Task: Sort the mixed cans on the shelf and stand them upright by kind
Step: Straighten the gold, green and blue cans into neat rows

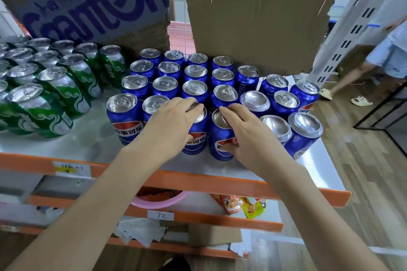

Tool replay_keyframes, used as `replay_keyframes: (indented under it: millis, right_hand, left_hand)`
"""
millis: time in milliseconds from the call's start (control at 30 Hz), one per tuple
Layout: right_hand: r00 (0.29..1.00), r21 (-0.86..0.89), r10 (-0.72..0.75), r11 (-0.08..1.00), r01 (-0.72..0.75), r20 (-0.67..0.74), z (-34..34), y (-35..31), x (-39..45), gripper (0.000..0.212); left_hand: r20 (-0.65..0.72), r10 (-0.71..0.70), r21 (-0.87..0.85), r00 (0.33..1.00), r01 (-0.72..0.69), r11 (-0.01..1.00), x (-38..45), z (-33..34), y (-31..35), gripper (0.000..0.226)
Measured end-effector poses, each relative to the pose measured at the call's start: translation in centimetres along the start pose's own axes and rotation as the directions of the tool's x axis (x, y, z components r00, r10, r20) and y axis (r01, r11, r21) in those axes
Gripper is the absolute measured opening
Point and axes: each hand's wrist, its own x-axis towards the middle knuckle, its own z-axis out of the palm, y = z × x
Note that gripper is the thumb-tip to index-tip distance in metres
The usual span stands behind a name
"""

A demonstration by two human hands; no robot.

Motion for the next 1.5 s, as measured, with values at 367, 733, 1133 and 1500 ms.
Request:
replay_keyframes:
  millis: [367,733,1133,1500]
  right_hand:
    - [0.994,0.062,0.106,0.993,-0.105,-0.002,0.7,-0.7,1.1,0.064]
    - [0.968,-0.125,0.166,0.974,-0.191,-0.19,2.7,-2.1,0.4,0.077]
    - [0.97,-0.093,0.17,0.978,-0.188,-0.172,1.8,-1.9,-0.1,0.083]
    - [0.912,0.143,0.217,0.974,-0.177,-0.348,-3.8,7.9,-5.2,0.064]
  left_hand:
    - [-0.008,0.09,-0.061,0.996,-0.09,0.994,0.5,0.3,-1.8,0.077]
    - [-0.064,0.163,-0.082,0.985,-0.168,0.982,0.5,1.7,-2.7,0.076]
    - [-0.212,0.129,-0.291,0.969,-0.188,0.938,-0.3,1.9,-2.5,0.084]
    - [-0.387,-0.049,-0.53,0.921,-0.179,0.829,1.2,1.3,9.5,0.052]
